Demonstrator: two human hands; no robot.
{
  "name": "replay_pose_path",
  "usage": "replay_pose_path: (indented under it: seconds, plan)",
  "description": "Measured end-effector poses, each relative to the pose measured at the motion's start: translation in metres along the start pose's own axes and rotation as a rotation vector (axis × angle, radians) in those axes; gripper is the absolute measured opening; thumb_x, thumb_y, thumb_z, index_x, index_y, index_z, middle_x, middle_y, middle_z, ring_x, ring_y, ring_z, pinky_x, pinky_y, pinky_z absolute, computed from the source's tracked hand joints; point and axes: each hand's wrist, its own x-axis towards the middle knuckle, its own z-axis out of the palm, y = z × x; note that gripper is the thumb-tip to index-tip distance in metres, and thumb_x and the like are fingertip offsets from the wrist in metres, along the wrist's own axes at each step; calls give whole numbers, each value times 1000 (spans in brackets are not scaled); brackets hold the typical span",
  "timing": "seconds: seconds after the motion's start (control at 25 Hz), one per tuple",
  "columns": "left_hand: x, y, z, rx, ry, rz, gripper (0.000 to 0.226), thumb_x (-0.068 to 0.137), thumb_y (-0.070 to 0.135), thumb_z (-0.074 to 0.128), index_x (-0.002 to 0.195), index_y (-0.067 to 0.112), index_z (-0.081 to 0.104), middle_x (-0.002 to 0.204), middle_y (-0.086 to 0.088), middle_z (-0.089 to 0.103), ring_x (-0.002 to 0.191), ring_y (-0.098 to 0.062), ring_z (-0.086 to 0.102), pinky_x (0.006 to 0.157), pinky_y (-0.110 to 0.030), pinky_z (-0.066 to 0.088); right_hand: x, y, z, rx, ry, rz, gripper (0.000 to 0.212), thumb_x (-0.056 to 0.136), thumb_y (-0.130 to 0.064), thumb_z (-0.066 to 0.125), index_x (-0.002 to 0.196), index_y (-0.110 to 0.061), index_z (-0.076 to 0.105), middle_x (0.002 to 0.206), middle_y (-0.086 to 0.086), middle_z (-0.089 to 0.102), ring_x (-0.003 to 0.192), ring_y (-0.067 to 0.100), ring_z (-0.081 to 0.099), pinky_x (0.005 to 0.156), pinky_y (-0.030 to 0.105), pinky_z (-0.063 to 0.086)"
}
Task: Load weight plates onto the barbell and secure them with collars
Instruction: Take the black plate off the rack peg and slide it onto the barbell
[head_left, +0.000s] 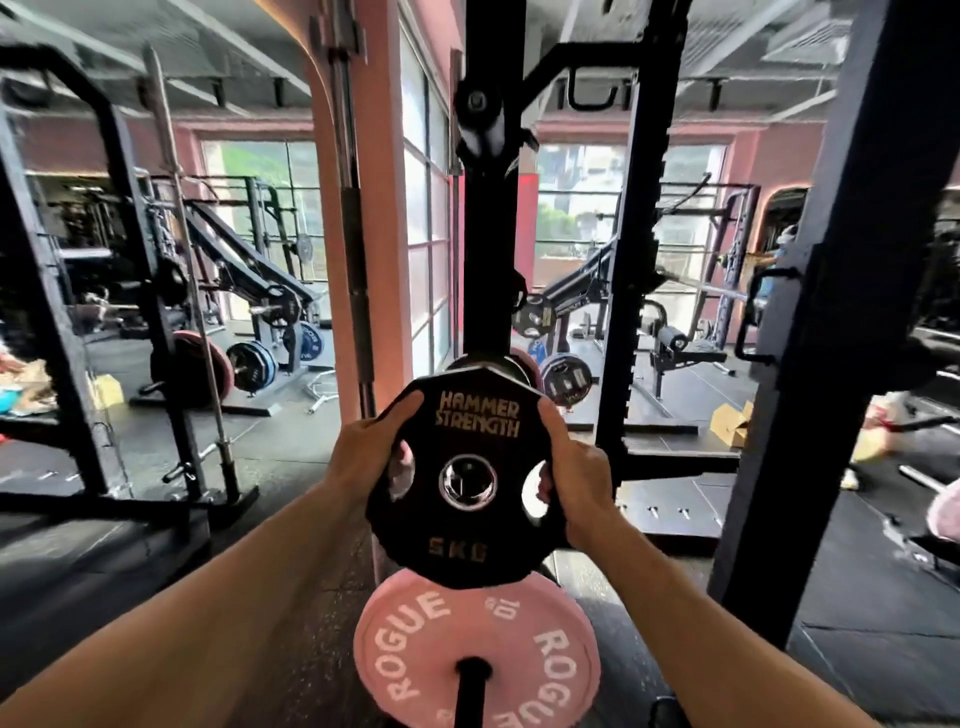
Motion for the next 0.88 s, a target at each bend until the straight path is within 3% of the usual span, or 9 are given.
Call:
replay_pose_path:
  seconds: [0.24,0.36,0.48,0.72,0.88]
  plan:
    - [-89,39,7,-9,-7,92,71,40,83,83,38,20,50,46,-12,48,37,-21,43,42,-26,38,-87,-36,-47,-7,70,-97,81,42,-94,68,51,-17,48,47,9,50,41,21,48,47,32,43]
    - [-117,60,32,-6,-71,148,74,40,87,78,38,18,52,45,-11,49,38,-20,44,42,-27,37,-119,-62,-83,-56,145,-151,80,44,-95,66,45,-19,44,45,8,49,40,20,47,46,31,42]
    - [-147,80,70,-32,-179,208,73,42,87,75,43,17,57,45,-9,52,36,-20,45,39,-25,37,-159,-86,-128,-49,269,-189,84,42,-95,67,56,-14,49,51,10,47,42,21,46,47,32,41]
    - [-224,108,158,-125,-439,208,73,39,88,77,45,23,43,47,-7,40,37,-19,37,41,-28,33,-250,-121,-226,-78,609,-244,74,47,-90,66,63,-18,64,50,-6,63,47,11,60,55,27,44]
    - [-290,125,220,-111,-608,199,75,37,88,76,37,24,38,42,-2,39,35,-18,37,42,-26,34,-308,-131,-299,-52,752,-236,85,49,-90,68,68,-8,72,58,9,64,52,23,60,56,35,51]
